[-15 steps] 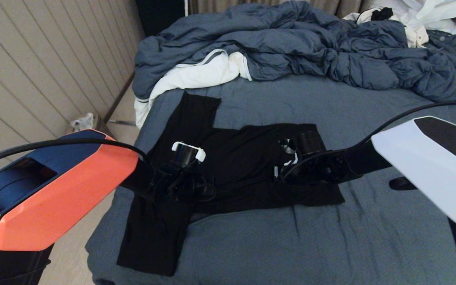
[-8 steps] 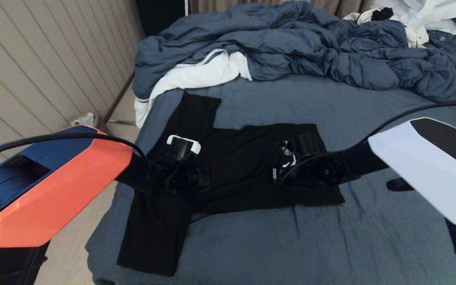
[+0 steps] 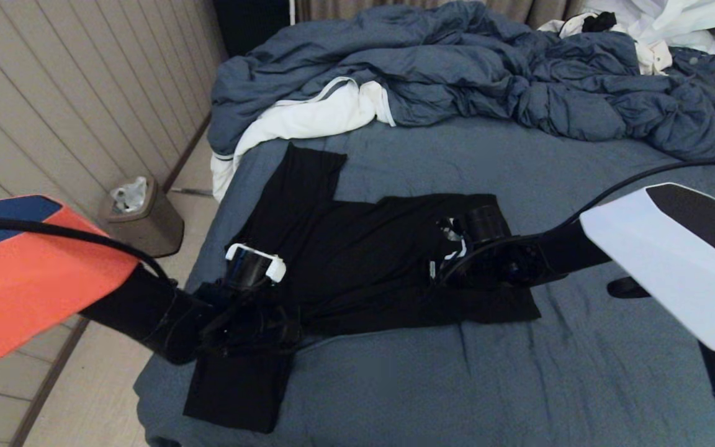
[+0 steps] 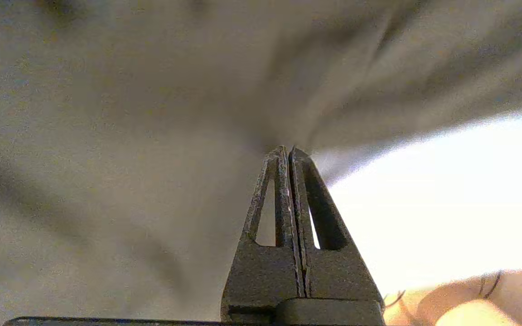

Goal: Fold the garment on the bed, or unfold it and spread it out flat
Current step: Fold the black T-shirt

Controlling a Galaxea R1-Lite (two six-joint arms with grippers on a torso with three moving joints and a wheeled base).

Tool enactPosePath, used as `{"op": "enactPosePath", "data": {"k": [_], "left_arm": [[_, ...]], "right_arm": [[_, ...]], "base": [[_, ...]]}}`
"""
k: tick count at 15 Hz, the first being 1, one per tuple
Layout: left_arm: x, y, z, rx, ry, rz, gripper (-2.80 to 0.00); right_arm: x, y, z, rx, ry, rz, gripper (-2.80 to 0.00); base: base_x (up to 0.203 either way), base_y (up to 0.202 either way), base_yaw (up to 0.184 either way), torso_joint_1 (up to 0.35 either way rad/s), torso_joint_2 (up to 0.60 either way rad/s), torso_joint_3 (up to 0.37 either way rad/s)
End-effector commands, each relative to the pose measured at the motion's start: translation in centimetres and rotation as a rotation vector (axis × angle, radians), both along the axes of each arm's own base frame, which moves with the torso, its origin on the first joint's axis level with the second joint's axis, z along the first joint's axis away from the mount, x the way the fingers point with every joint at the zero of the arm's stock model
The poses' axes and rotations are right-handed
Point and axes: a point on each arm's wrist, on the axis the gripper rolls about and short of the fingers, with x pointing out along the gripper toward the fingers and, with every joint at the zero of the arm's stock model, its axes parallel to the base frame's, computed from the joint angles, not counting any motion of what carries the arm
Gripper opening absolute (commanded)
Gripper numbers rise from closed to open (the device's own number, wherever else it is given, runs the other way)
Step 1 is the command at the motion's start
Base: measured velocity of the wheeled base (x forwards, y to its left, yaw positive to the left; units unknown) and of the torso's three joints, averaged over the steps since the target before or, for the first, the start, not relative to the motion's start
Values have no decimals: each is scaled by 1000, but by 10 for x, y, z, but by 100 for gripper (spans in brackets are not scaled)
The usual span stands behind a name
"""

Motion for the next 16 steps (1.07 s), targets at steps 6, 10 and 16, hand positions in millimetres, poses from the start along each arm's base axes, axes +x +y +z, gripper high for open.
{"op": "enactPosePath", "data": {"k": [6,10,16], "left_arm": [[-49,32,-22,57,-10,41,0],[-46,33,-68,209,-69,50,0],[-46,35,-83,288,-128,38,0]], "right_arm": [[-3,-1,7,5,-12,-2,-280],[-1,-1,3,2,-5,0,-280],[-2,0,1,3,1,2,-280]], "base": [[0,0,0,0,0,0],[0,0,0,0,0,0],[0,0,0,0,0,0]]}}
